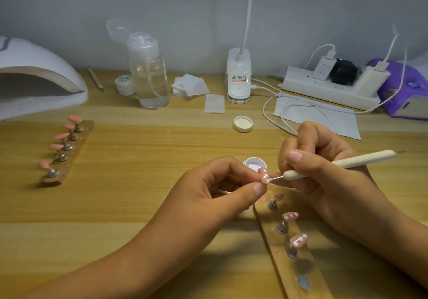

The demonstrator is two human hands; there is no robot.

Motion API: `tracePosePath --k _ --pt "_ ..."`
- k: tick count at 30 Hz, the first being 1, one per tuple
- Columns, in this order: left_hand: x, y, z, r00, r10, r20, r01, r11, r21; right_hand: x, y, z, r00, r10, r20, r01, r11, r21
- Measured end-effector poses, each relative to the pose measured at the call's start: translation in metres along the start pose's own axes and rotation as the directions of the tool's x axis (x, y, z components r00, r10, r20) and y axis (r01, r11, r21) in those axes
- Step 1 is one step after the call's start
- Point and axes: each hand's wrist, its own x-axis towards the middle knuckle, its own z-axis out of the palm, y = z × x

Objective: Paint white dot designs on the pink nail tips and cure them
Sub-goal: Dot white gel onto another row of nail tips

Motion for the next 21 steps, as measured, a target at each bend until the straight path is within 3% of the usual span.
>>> tracePosePath --k 21 --pt "0.0002 -0.0019 -0.0015 1.000 0.010 0.015 -0.010 1.000 0.016 -0.0006 0.0019 -0.0020 1.000 -0.008 0.006 0.008 1.000 -0.013"
